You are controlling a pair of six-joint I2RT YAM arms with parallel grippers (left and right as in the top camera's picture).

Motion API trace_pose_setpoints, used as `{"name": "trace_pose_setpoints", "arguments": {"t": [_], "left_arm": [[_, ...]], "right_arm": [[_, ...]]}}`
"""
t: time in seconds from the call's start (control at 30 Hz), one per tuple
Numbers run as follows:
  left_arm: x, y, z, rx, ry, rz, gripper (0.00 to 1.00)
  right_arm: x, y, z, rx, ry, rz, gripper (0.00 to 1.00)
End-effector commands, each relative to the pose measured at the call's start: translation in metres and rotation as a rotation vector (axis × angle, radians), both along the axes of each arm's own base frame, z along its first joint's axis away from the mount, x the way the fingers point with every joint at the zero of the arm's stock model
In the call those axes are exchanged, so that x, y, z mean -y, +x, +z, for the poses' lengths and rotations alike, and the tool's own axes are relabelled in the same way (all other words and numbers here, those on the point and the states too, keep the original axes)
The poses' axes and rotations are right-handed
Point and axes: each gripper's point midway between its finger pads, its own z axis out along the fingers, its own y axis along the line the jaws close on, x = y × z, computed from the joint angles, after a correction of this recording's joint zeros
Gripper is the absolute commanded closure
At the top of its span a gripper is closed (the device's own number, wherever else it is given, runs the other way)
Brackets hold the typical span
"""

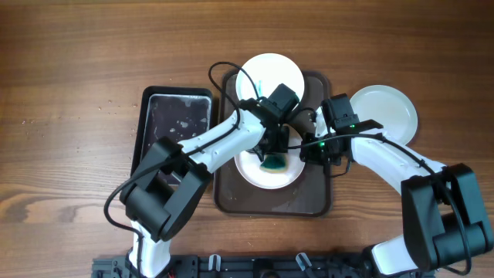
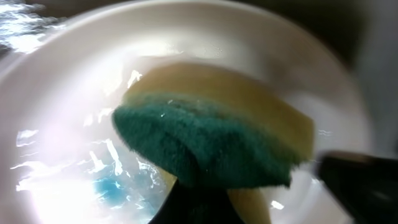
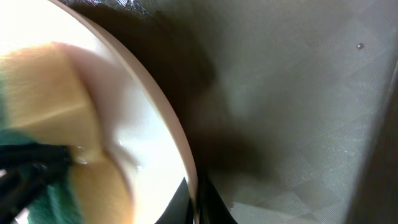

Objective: Clean dirty plates on tray and stack at the side
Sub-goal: 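Scrub the tilted plate's face with the sponge in the left gripper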

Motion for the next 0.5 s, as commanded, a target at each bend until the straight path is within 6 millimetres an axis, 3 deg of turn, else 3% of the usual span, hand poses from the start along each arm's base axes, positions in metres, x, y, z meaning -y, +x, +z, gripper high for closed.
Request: {"name": "trace_pose_setpoints", "arguments": {"t": [0.0,0.1,0.23,0.33,0.47], "left_arm": [[-0.094,0.021,-0.021,0.067,0.37,0.142,0.96],[-0.12,0.024,-0.016,0.085,0.477,0.159,0.96],[-0.122,0.025,-0.016,0.085,0.48,0.16,0.96],[-0.094,0.017,-0.023,0.02,0.34,0.149,0.96],[-0.018,-0.004,-0.021,-0.132,-0.024,0.092,0.96]], "right_arm": [[0.014,-0.002,-0.013,-0.02,-0.086,-0.016,0.96],[0.013,-0.002,-0.013,-0.02,-0.081,-0.015,0.96],[0.013,-0.002,-0.013,-0.02,-0.082,-0.015,0.96],[0.014,-0.002,-0.013,-0.021,-0.082,-0.015,0.96],[0.014,-0.002,-0.013,-0.019,-0.082,-0.012,0.96]]}}
